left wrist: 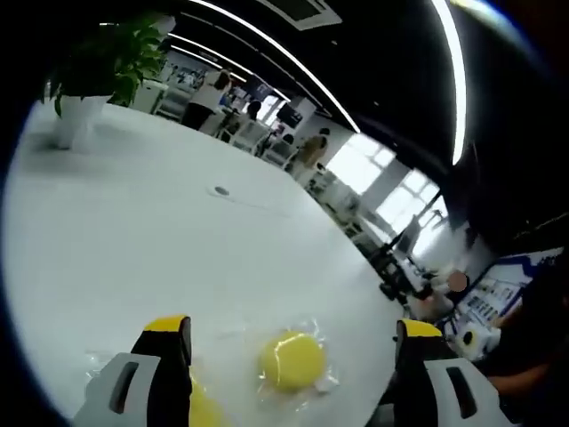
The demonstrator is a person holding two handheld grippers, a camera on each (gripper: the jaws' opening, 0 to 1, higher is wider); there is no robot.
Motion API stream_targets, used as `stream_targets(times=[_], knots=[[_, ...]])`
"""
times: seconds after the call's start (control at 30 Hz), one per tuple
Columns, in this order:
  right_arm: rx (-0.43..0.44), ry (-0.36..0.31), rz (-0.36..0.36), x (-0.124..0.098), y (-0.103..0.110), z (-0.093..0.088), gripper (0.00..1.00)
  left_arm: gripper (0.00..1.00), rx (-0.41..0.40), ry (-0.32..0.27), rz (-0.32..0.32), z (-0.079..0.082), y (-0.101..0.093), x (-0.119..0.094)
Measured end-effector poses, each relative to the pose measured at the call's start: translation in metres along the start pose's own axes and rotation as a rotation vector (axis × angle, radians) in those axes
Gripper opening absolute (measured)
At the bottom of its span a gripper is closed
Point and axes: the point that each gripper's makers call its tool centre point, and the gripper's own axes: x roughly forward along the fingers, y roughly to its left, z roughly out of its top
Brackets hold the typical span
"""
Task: Compare the silicone blocks by pressing each to a similar depth, holding the contact briefly, and releasing to observe deformation and rebound differences across the visible hardness samples.
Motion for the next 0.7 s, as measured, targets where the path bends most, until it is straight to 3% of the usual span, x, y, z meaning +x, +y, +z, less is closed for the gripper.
stream_targets(times=[0.13, 0.2, 0.33, 0.53, 0.7], knots=[[0.010, -0.002, -0.003, -0.001, -0.001, 0.000, 0.96, 0.94, -0.058, 0.032, 0.012, -0.010, 0.007, 0.019], [0.011, 0.000, -0.004, -0.001, -0.001, -0.001, 0.96, 0.90, -0.128, 0.068, 0.046, -0.018, 0.015, 0.027], [0.019, 0.002, -0.004, -0.002, -0.003, -0.004, 0.96, 0.85, -0.127, 0.088, 0.066, -0.024, 0.020, 0.040], [0.022, -0.006, -0.006, -0.004, -0.003, -0.002, 0.93, 0.80, -0.225, 0.158, 0.079, -0.043, 0.024, 0.052], [0.016, -0.009, 0.000, -0.005, -0.002, 0.000, 0.95, 0.67, -0.244, 0.151, 0.103, -0.044, 0.030, 0.058]])
